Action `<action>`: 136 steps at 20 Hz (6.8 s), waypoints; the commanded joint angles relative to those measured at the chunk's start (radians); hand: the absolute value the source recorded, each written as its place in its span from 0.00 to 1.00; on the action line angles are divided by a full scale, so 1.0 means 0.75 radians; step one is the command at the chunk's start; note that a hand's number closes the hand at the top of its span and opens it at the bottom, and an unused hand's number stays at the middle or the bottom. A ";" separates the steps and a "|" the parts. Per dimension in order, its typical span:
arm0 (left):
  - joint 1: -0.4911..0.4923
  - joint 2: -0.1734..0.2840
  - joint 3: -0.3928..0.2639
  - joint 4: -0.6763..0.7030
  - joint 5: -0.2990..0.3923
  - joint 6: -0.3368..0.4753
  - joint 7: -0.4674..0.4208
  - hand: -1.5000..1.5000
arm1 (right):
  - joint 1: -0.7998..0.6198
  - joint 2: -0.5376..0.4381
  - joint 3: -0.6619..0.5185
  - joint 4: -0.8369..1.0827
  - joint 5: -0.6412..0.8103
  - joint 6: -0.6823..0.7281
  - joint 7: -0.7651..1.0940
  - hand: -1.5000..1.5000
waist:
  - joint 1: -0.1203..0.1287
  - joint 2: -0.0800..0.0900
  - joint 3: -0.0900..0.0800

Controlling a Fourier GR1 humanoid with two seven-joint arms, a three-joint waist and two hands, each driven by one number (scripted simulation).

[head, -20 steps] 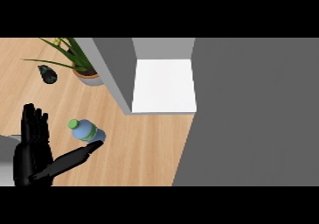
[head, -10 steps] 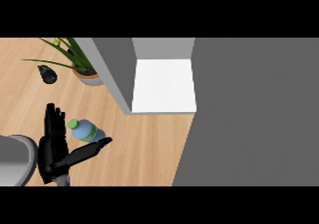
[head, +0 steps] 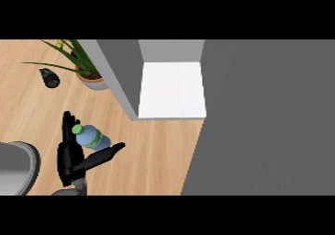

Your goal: Pick up the bottled water, place it into the cabinet and close the cabinet

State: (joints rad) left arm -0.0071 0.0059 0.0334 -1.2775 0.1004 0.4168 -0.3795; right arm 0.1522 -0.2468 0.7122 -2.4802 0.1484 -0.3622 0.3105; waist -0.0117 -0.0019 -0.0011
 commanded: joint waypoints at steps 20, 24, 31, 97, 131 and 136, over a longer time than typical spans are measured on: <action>-0.152 -0.008 0.095 0.584 0.246 -0.133 -0.513 0.00 | -0.060 0.007 0.130 -0.105 0.219 -0.107 0.132 0.00 | 0.006 -0.001 0.000; -0.173 -0.007 0.145 0.612 0.258 -0.231 -0.560 0.00 | 0.015 -0.088 0.111 -0.161 0.169 -0.083 0.090 0.00 | 0.003 -0.001 0.001; -0.240 0.028 0.191 0.752 0.319 -0.339 -0.642 1.00 | -0.051 -0.041 0.170 -0.141 0.270 -0.131 0.156 0.00 | -0.001 -0.001 -0.001; -0.863 -0.008 -0.360 0.276 0.325 0.066 0.136 1.00 | 0.068 -0.208 0.118 -0.195 0.079 -0.140 -0.043 0.00 | -0.019 0.003 0.001; -1.424 -0.008 -0.143 1.418 0.234 0.270 -0.172 1.00 | 0.007 -0.227 0.062 -0.049 -0.061 -0.144 -0.170 0.00 | -0.062 0.029 0.000; -1.497 -0.008 -0.151 1.505 0.192 0.389 -0.169 1.00 | 0.014 -0.245 0.049 -0.077 -0.062 -0.149 -0.157 0.00 | -0.085 0.035 0.000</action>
State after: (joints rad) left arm -1.0883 0.0012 -0.0830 -0.1953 0.2606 0.6626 -0.4983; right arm 0.1587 -0.4159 0.7675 -2.4655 0.0993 -0.4821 0.1581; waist -0.0688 0.0203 -0.0010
